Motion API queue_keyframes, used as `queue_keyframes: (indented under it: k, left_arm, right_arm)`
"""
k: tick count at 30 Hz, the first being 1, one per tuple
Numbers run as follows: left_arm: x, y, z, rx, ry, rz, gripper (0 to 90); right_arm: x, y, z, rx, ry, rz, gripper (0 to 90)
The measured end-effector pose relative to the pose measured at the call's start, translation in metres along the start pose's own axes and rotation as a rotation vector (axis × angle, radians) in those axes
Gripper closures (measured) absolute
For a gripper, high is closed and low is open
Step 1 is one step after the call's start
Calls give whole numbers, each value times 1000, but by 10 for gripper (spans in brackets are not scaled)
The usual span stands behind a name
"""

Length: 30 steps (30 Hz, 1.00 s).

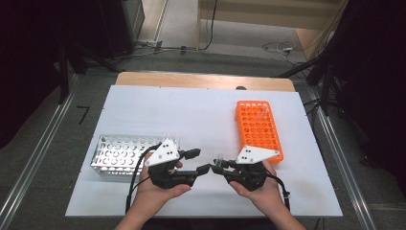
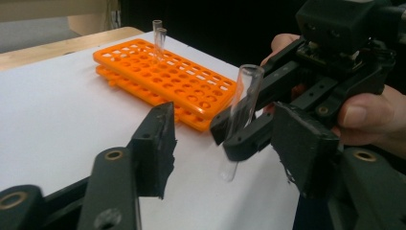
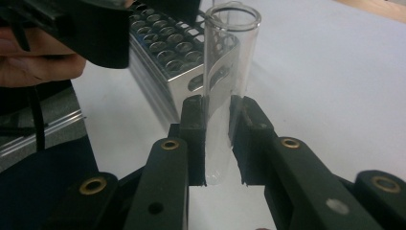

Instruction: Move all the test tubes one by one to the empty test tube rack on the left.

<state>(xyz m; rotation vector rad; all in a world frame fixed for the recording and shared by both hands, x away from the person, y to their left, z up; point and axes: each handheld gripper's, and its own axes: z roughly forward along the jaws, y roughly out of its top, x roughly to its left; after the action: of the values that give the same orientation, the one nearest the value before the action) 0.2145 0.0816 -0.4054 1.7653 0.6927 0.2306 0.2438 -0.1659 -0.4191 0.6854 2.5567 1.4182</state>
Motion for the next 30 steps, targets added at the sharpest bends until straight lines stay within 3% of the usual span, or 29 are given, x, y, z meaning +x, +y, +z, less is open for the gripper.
queue_keyframes:
  k: [3,10,21,30]
  left_arm:
    - [-2,0,2,-4,-28,9,530]
    - [-8,0,8,7,-47,22,615]
    - [-11,-1,10,17,-46,37,737]
    - [-11,-1,11,18,-29,50,754]
  right_arm:
    - [5,1,4,7,7,-14,737]
    - [15,2,9,19,27,-40,737]
    - [21,4,12,24,43,-54,737]
    - [21,3,12,25,39,-48,737]
